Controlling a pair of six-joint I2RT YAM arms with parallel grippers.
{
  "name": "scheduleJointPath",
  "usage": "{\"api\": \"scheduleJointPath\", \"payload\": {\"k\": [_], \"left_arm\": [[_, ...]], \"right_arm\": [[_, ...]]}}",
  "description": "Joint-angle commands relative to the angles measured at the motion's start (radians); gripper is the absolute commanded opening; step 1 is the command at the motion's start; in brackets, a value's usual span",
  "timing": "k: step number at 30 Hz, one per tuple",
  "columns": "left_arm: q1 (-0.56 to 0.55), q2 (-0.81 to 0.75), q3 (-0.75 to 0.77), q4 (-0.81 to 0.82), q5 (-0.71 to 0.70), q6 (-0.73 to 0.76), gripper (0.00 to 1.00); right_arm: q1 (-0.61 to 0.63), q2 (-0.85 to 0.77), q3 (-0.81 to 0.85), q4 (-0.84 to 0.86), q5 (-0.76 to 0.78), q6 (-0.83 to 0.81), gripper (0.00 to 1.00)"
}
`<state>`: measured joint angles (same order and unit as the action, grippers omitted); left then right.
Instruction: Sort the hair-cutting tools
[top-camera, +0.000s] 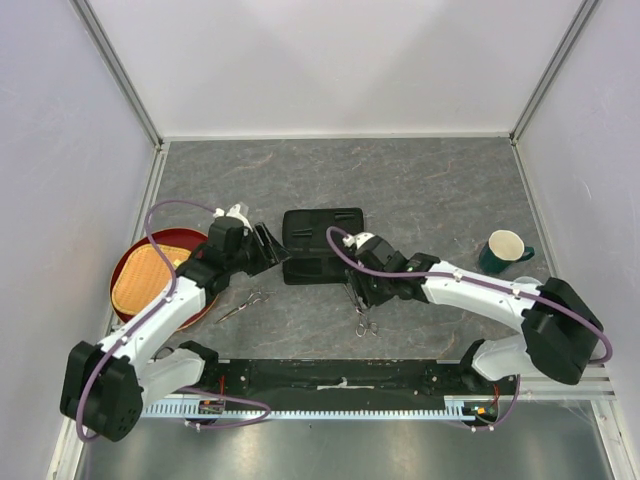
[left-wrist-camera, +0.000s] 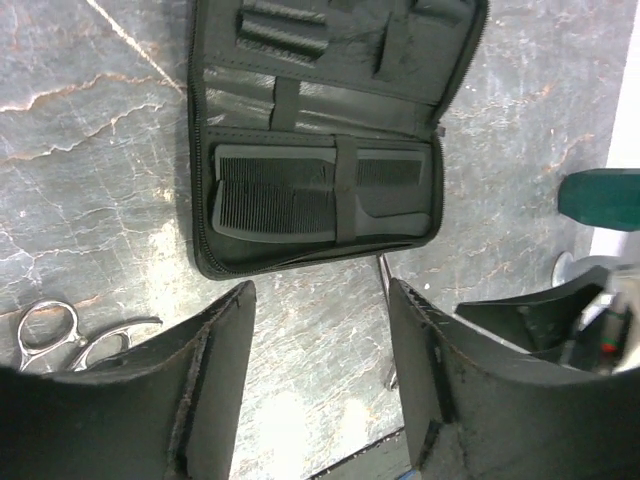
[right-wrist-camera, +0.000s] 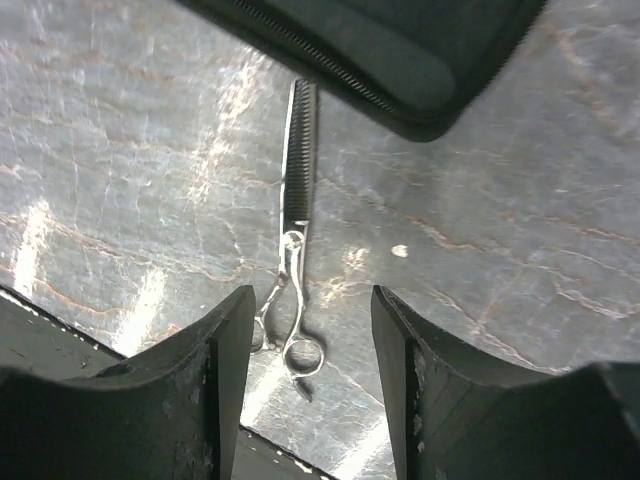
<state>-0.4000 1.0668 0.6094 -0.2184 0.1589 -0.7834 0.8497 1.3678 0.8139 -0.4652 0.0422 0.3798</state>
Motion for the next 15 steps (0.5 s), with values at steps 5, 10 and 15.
{"api": "scheduleJointPath", "payload": {"k": [5,10,15], "left_arm": [[0.000,-0.123,0.092,-0.116,-0.076,0.084,0.70],[0.001,-0.178,0.102,-0.153,-0.093,0.070,0.70],[0.001,-0.237,0.119,-0.191,-0.119,0.081,0.72]], "right_arm": [[0.109,0.125,0.019,-0.007,0.067,-0.001,0.58],[0.127,0.195,0.041,0.005,0.084,0.001,0.53],[0.143,0.238,0.070,-0.015,0.085,-0.018,0.46]]}}
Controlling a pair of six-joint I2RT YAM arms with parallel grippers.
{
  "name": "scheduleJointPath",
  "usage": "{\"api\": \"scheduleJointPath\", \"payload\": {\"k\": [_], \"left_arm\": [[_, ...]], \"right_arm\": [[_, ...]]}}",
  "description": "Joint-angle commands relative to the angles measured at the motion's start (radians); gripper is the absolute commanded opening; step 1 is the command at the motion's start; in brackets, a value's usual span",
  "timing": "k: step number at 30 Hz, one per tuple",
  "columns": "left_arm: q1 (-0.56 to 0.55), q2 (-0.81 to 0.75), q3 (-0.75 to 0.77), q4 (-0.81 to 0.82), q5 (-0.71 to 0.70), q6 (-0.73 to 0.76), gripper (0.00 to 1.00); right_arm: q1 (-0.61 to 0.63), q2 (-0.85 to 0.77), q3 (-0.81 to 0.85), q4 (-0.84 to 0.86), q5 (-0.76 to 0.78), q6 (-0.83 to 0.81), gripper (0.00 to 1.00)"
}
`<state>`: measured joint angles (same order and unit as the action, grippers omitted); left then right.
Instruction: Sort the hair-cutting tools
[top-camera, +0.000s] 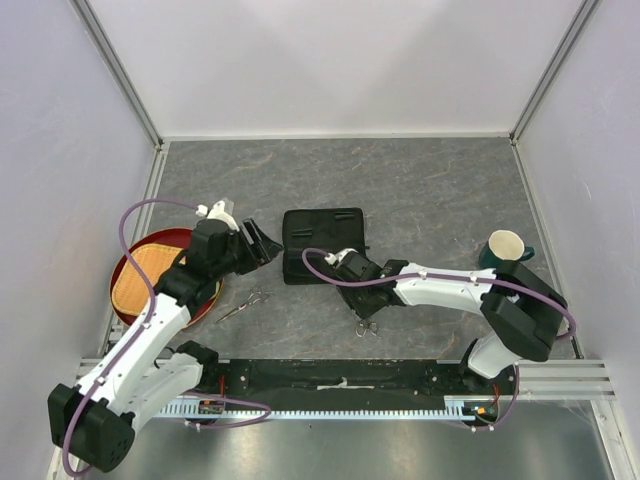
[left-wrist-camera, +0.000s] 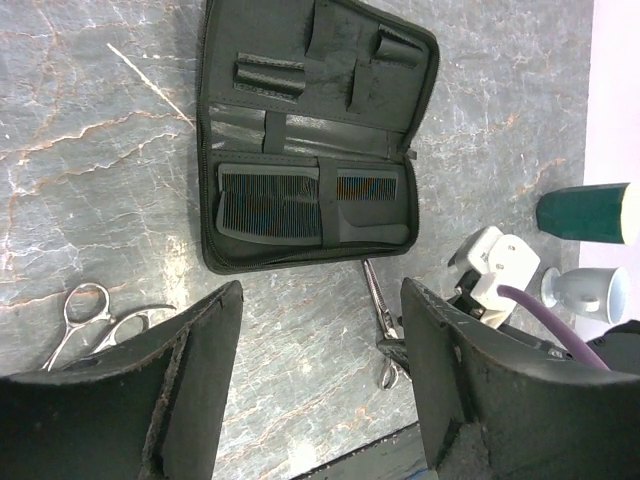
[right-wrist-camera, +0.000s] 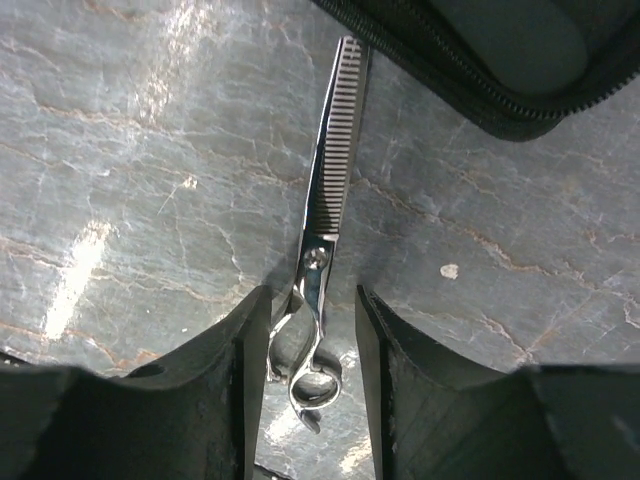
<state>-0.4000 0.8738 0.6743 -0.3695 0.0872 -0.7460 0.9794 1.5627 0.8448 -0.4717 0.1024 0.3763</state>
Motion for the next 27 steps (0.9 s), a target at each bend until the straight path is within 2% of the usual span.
{"api": "scheduleJointPath", "payload": {"k": [1,7,14,17,27], "left_arm": [[0.001,-0.048,0.059,-0.048,-0.053,0.045,0.72],[0.001,-0.091,0.082,-0.060,-0.073,0.043,0.72],[0.001,-0.095,0.096,-0.072,-0.073,0.062,0.73],[0.001,-0.096,0.096,-0.072,-0.069,0.063,0.75],[0.001,-0.081,0.082,-0.066,-0.032,0.051,0.77]], "right_arm": [[0.016,0.062,0.045,-0.019,0.028,-0.016,0.45],[0.021,0.100,0.076,-0.079,0.034,-0.033,0.33],[0.038,0.094,0.088,-0.125,0.026,-0.074,0.07],[0.047,0.073,0.089,-0.134,0.013,-0.089,0.02],[0.051,-0.018,0.109,-0.137,0.000,-0.073,0.00]]}}
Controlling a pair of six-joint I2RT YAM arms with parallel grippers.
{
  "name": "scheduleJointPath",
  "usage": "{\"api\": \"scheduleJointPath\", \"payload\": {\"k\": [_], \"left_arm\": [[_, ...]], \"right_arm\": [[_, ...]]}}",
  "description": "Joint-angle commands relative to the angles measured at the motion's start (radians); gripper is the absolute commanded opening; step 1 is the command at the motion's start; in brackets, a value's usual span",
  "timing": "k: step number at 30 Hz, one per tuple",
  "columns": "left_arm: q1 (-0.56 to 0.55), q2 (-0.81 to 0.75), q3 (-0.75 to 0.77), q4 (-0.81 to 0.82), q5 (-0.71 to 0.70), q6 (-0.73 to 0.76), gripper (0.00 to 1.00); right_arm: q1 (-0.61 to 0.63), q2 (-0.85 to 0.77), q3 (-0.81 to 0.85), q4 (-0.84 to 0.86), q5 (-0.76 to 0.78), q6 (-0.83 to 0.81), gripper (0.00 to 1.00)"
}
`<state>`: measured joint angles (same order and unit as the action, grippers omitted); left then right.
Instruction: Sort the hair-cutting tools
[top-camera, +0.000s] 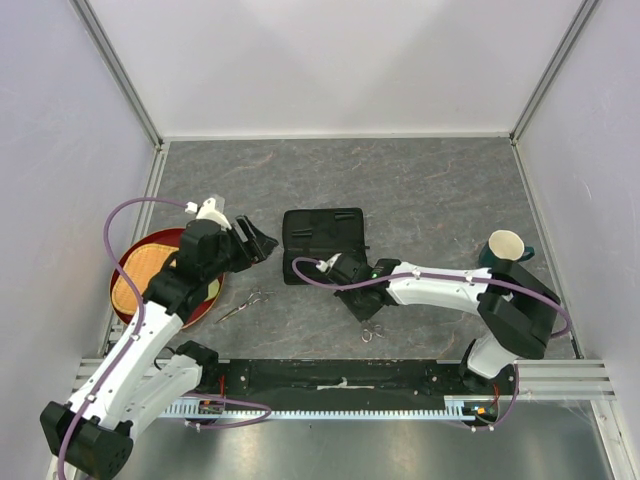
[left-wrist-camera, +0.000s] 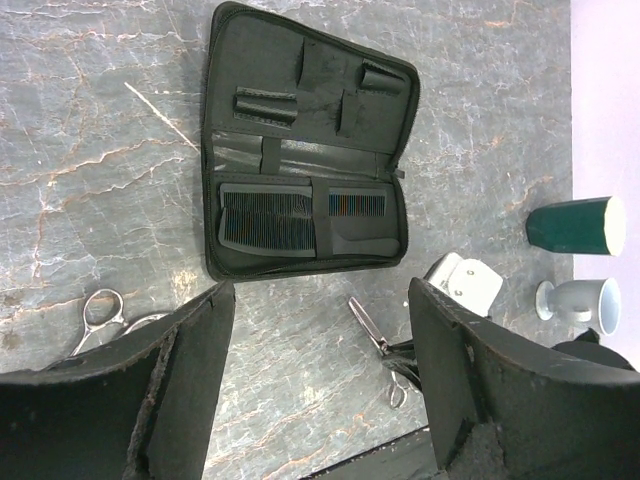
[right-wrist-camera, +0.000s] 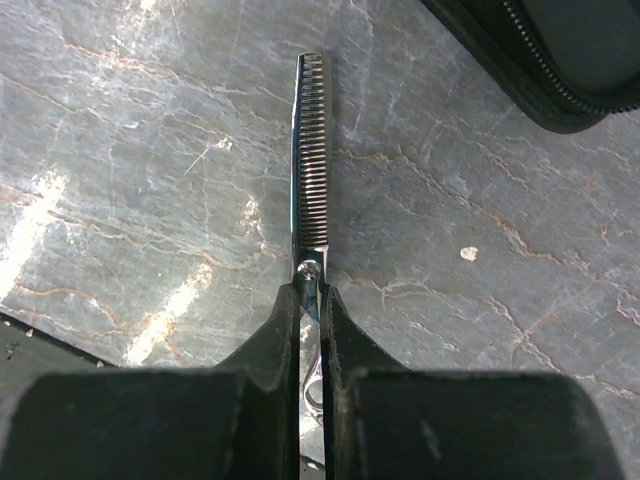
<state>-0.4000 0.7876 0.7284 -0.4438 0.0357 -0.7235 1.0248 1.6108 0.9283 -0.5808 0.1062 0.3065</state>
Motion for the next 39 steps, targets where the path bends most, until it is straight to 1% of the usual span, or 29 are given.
{"api": "scheduleJointPath", "payload": {"k": [1,6,9,10,12,13,16,19,21,25,28,30,31,34,35,36,37,38,39], "left_arm": [[0.001,0.009,0.025,0.010,0.032,0.027,0.77],[0.001,0.030,-0.012,0.048,0.104,0.035,0.78],[0.001,0.048,-0.043,0.117,0.214,0.053,0.79],[0.001,0.065,-0.052,0.147,0.295,0.058,0.80],[0.001,0.087,-0.072,0.226,0.378,0.064,0.80],[0.001,0.116,-0.078,0.252,0.445,0.062,0.80],[-0.002,0.182,-0.105,0.330,0.524,0.007,0.80],[-0.020,0.225,-0.138,0.477,0.607,-0.059,0.79],[-0.048,0.257,-0.142,0.537,0.612,-0.077,0.79],[-0.105,0.312,-0.115,0.556,0.598,-0.085,0.79],[-0.132,0.346,-0.103,0.559,0.595,-0.094,0.77],[-0.143,0.360,-0.101,0.560,0.586,-0.100,0.73],[-0.146,0.364,-0.100,0.560,0.578,-0.105,0.71],[-0.151,0.377,-0.098,0.562,0.572,-0.114,0.56],[-0.152,0.377,-0.096,0.562,0.572,-0.116,0.44],[-0.155,0.381,-0.096,0.565,0.572,-0.119,0.36],[-0.157,0.383,-0.093,0.568,0.572,-0.122,0.27],[-0.158,0.384,-0.092,0.570,0.572,-0.123,0.04],[-0.160,0.386,-0.092,0.570,0.570,-0.125,0.02]], "right_arm": [[0.004,-0.081,0.029,-0.028,-0.003,0.000,0.00],[0.004,-0.150,0.038,-0.010,0.010,0.005,0.00],[0.006,-0.216,0.046,0.016,0.007,0.003,0.00],[0.004,-0.229,0.049,0.028,0.004,-0.001,0.00],[0.004,-0.261,0.056,0.042,0.004,-0.007,0.00],[0.004,-0.272,0.061,0.056,0.000,-0.013,0.00],[0.006,-0.304,0.078,0.076,-0.045,-0.032,0.00],[0.009,-0.327,0.098,0.090,-0.086,-0.032,0.00],[0.014,-0.334,0.102,0.099,-0.097,-0.035,0.00],[0.023,-0.359,0.101,0.139,-0.105,-0.046,0.00],[0.027,-0.364,0.106,0.144,-0.105,-0.052,0.00],[0.029,-0.362,0.107,0.145,-0.102,-0.049,0.00],[0.031,-0.361,0.107,0.148,-0.100,-0.046,0.00],[0.031,-0.364,0.104,0.154,-0.102,-0.044,0.00],[0.032,-0.365,0.104,0.154,-0.102,-0.044,0.00],[0.032,-0.367,0.103,0.159,-0.102,-0.043,0.00],[0.031,-0.367,0.099,0.159,-0.099,-0.041,0.00],[0.032,-0.367,0.099,0.160,-0.097,-0.041,0.00],[0.032,-0.368,0.098,0.159,-0.094,-0.040,0.00]]}}
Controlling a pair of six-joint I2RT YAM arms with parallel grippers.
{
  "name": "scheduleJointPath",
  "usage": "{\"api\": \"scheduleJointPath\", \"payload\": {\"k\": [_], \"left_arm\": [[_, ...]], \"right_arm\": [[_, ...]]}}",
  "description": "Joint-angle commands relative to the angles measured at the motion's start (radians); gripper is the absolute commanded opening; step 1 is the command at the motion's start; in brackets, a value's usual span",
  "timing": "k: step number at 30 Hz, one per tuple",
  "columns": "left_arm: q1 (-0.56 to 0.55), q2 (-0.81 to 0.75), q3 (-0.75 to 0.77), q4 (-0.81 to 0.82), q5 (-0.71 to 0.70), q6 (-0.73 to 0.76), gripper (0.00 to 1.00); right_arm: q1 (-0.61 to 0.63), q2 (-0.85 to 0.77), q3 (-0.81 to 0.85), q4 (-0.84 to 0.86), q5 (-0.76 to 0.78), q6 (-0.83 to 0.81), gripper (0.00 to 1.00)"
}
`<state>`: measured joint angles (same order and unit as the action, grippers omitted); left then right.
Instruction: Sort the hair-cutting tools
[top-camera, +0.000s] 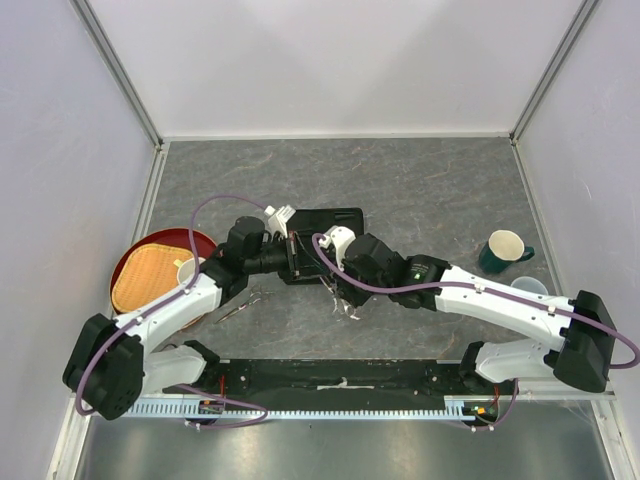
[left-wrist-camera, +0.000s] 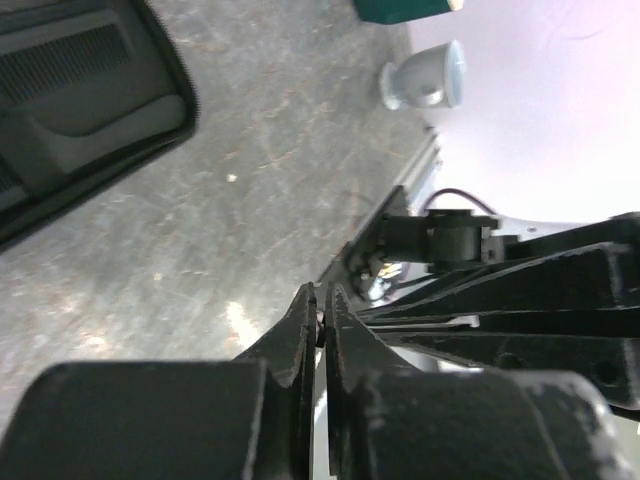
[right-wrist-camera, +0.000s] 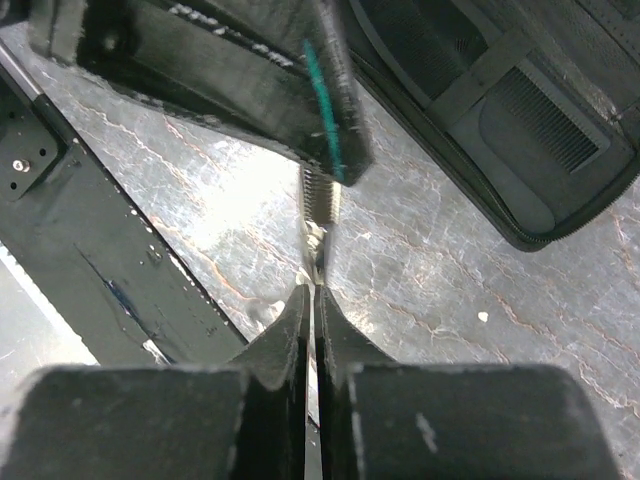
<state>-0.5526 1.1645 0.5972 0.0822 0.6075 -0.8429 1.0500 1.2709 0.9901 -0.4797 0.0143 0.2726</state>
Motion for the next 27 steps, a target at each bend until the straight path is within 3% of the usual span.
{"api": "scheduleJointPath", "payload": {"k": [1,3,5,6,9,12,18,27], "left_arm": [[-0.007,0.008,0.044,0.045,0.001,-0.008,0.02],[-0.007,-0.003,0.056,0.031,0.006,-0.007,0.02],[-0.007,-0.040,0.075,-0.025,-0.024,0.005,0.02],[-0.006,-0.055,0.097,-0.048,-0.066,0.021,0.02],[-0.006,-0.098,0.160,-0.161,-0.156,0.062,0.02],[-0.004,-0.135,0.228,-0.263,-0.245,0.087,0.02],[0.005,-0.219,0.399,-0.358,-0.348,0.059,0.02],[0.005,-0.342,0.565,-0.366,-0.503,-0.067,0.02]], "right_arm": [[0.007,-0.027,0.036,0.059,-0.001,0.000,0.00],[0.007,-0.022,0.051,0.055,0.019,0.014,0.00],[0.007,-0.015,0.074,0.040,0.117,0.065,0.08],[0.005,-0.013,0.102,0.024,0.150,0.077,0.27],[0.005,-0.021,0.142,0.009,0.254,0.122,0.66],[0.005,-0.056,0.153,0.018,0.331,0.146,0.82],[0.002,-0.154,0.160,0.027,0.563,0.285,0.88],[-0.002,-0.360,0.114,0.309,0.478,0.269,0.96]]}}
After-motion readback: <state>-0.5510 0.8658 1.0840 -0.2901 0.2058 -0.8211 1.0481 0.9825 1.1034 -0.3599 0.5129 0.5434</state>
